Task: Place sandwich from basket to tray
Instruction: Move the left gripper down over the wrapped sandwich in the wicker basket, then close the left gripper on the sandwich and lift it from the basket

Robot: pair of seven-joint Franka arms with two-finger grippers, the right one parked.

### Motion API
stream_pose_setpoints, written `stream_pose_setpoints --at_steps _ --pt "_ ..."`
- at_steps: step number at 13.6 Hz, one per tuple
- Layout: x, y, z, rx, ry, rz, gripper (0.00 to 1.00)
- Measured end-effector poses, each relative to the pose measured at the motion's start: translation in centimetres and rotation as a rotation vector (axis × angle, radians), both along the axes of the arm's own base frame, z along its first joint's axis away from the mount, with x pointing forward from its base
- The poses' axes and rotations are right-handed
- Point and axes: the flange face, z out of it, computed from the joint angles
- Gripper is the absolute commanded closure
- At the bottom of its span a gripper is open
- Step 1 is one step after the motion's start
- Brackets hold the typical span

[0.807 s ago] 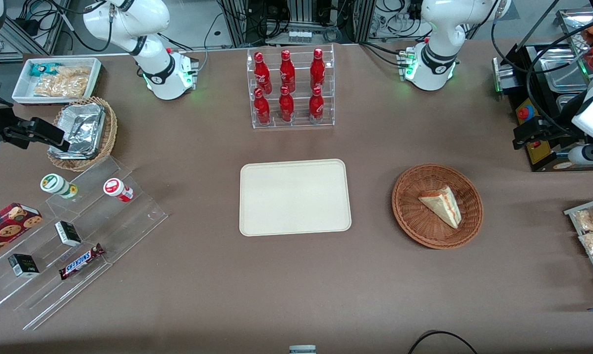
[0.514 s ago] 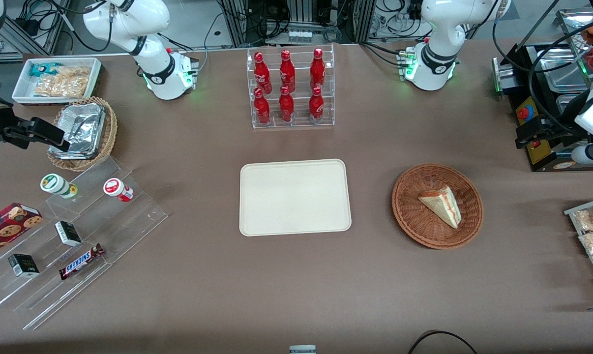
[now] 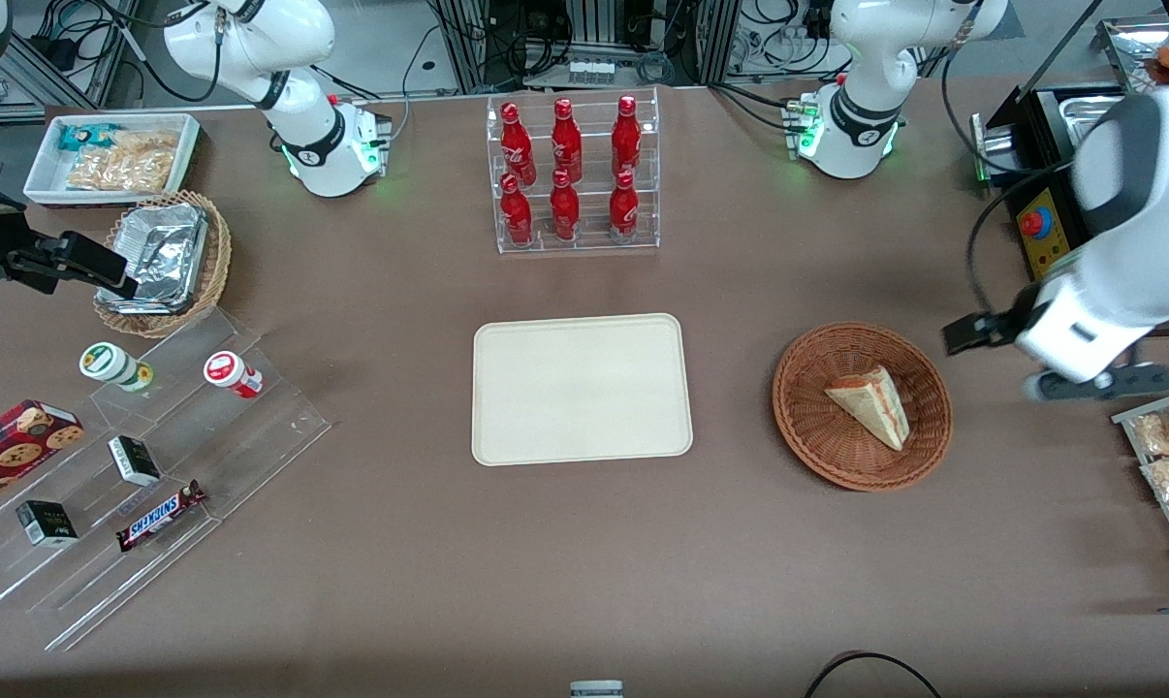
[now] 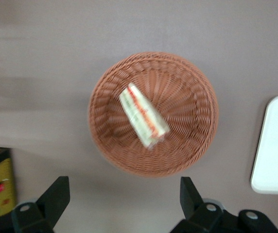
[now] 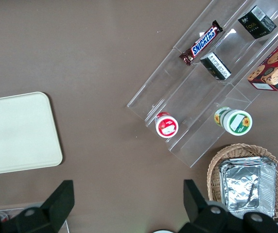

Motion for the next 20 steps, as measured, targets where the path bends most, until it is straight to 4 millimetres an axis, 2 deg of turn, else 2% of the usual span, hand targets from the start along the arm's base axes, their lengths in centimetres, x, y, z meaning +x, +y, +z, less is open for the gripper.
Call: stream_pose_setpoints --at_steps 3,7,11,16,17,18,19,20 --pt "-1.0 -2.1 -5.4 0.007 -0.035 0.172 0.00" --pt "-3.1 -2.0 -12.0 -0.001 -0.100 0.387 0.00" --pt "-4.7 -1.8 -15.9 -0.003 -0.097 0.425 0.00" --pt "-4.5 -1.8 -20.1 -0.009 -0.076 0.437 0.01" --pt "-4.5 -1.8 -20.9 -0.009 -0.069 0.439 0.10" --pt "-4.4 -1.7 -21.5 -0.011 -0.068 0.441 0.43" --pt "-4.4 -1.7 -22.0 -0.012 -0.068 0.445 0.67" --pt "-4.3 -1.6 -22.3 -0.013 -0.068 0.449 0.85"
